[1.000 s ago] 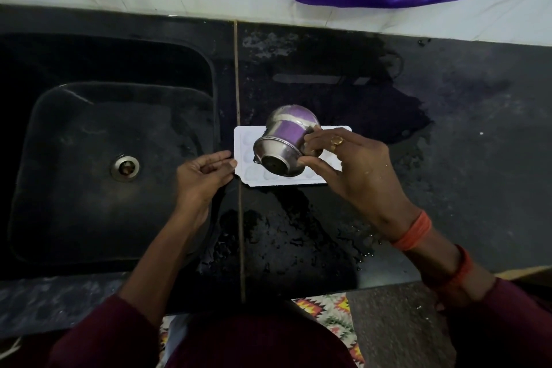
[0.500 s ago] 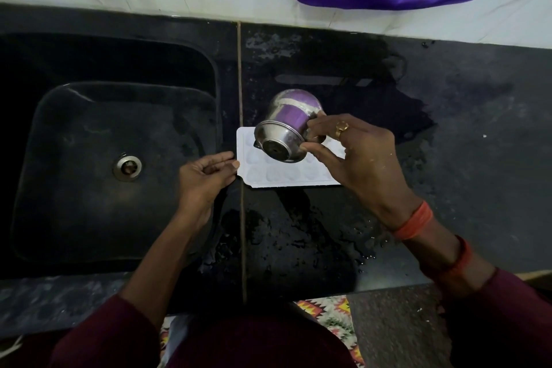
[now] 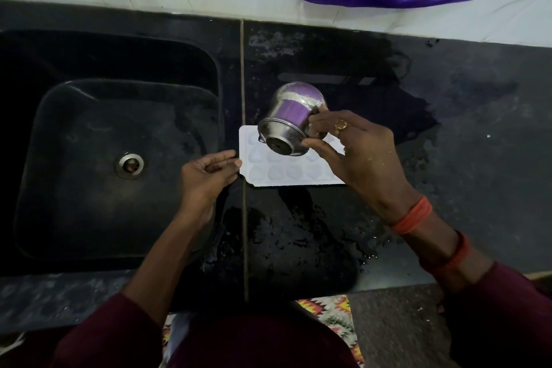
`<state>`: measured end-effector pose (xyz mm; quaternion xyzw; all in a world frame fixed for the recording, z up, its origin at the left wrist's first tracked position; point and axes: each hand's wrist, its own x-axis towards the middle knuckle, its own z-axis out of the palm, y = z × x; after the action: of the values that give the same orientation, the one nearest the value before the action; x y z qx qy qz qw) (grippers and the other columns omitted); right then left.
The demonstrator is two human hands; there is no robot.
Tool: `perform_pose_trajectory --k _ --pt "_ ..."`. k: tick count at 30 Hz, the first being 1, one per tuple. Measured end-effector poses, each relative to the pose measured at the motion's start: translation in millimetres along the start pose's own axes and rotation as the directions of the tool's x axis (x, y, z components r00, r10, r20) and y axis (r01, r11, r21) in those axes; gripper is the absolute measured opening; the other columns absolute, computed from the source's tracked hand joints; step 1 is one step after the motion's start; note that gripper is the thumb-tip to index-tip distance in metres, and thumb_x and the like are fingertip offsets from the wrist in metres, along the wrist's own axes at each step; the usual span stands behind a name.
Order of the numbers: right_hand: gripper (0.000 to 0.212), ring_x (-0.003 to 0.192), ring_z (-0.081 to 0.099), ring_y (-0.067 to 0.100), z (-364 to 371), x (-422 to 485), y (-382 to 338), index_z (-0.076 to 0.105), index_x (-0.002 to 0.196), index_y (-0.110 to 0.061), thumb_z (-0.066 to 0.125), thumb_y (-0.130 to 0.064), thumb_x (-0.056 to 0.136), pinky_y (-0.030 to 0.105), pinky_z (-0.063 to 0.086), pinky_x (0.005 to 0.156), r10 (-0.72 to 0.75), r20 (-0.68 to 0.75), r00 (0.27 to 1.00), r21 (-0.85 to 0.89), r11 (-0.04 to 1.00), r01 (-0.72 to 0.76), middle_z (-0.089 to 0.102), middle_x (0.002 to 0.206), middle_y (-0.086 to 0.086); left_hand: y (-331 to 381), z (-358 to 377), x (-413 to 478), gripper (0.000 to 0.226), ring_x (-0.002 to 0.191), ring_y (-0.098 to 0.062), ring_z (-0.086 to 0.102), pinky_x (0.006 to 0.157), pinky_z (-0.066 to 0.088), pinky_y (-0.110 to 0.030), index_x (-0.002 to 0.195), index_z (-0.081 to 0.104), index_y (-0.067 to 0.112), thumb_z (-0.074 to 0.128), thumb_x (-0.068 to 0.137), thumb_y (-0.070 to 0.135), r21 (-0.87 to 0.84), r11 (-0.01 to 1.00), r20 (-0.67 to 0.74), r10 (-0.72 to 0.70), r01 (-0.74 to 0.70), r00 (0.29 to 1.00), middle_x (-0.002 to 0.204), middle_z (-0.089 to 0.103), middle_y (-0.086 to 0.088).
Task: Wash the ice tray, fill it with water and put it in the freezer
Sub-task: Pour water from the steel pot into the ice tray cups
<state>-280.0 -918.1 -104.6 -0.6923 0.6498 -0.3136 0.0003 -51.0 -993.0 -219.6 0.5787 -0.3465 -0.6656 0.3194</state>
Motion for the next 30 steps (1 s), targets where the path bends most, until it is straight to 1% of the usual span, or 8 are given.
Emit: perform_pose_trajectory --k 2,5,9,15,22,30 --pt "0.017 0.105 0.072 0.022 1.0 0.1 0.5 0.075 0.093 -0.005 0.08 -0.019 0.084 0.04 0.061 0.082 -0.002 0.009 1.0 -0.015 1.0 0.002 0.075 0.105 0.007 -0.5 -0.6 0.6 0.027 0.075 -0.004 0.072 0.069 0.056 -0.015 0.11 0.073 0.005 0.08 0.083 0.004 0.007 1.0 0.001 0.0 0.0 1.0 0.08 0.078 0.001" --pt "0.017 0.106 0.072 0.022 1.4 0.1 0.2 0.075 0.094 -0.006 0.08 -0.02 0.085 0.041 0.061 0.082 -0.01 0.015 1.0 -0.021 1.0 0.01 0.075 0.106 0.007 -0.5 -1.6 0.8 0.029 0.077 -0.005 0.073 0.069 0.057 -0.016 0.11 0.074 0.005 0.08 0.083 0.005 0.012 1.0 0.003 0.001 -0.001 1.0 0.084 0.078 -0.001" --pt "0.016 0.107 0.072 0.023 1.6 1.0 -0.1 0.075 0.094 -0.006 0.08 -0.019 0.085 0.043 0.063 0.076 -0.03 0.014 0.999 -0.039 0.999 0.03 0.075 0.107 0.007 0.4 -0.8 -0.3 0.028 0.077 -0.006 0.073 0.069 0.057 -0.016 0.11 0.073 0.005 0.08 0.082 0.005 0.004 1.0 -0.001 0.001 -0.001 1.0 0.085 0.078 -0.002" --pt "0.015 0.11 0.07 0.02 0.6 2.3 -1.1 0.075 0.092 -0.006 0.082 -0.017 0.084 0.038 0.061 0.083 -0.038 0.007 0.999 -0.033 0.999 0.038 0.075 0.108 0.007 0.2 -1.9 -0.1 0.029 0.079 -0.007 0.074 0.071 0.057 -0.017 0.11 0.074 0.004 0.08 0.082 0.005 0.011 1.0 0.008 0.005 -0.005 1.0 0.086 0.078 -0.003" --pt "0.015 0.108 0.071 0.022 -0.5 2.3 -2.1 0.075 0.093 -0.006 0.081 -0.018 0.085 0.04 0.062 0.082 -0.024 0.005 1.0 -0.026 0.999 0.025 0.074 0.108 0.007 1.7 0.0 -1.4 0.028 0.076 -0.005 0.073 0.069 0.057 -0.016 0.109 0.073 0.004 0.079 0.083 0.003 0.0 1.0 0.001 0.001 -0.001 1.0 0.082 0.078 0.001" --pt "0.015 0.106 0.072 0.021 -2.4 0.7 -2.4 0.075 0.092 -0.007 0.081 -0.018 0.085 0.039 0.062 0.082 -0.014 -0.001 1.0 -0.024 1.0 0.014 0.075 0.107 0.006 1.3 0.5 -1.7 0.026 0.079 -0.007 0.074 0.071 0.058 -0.017 0.108 0.074 0.006 0.08 0.082 0.004 -0.012 1.0 -0.002 -0.001 0.001 1.0 0.086 0.078 -0.002"
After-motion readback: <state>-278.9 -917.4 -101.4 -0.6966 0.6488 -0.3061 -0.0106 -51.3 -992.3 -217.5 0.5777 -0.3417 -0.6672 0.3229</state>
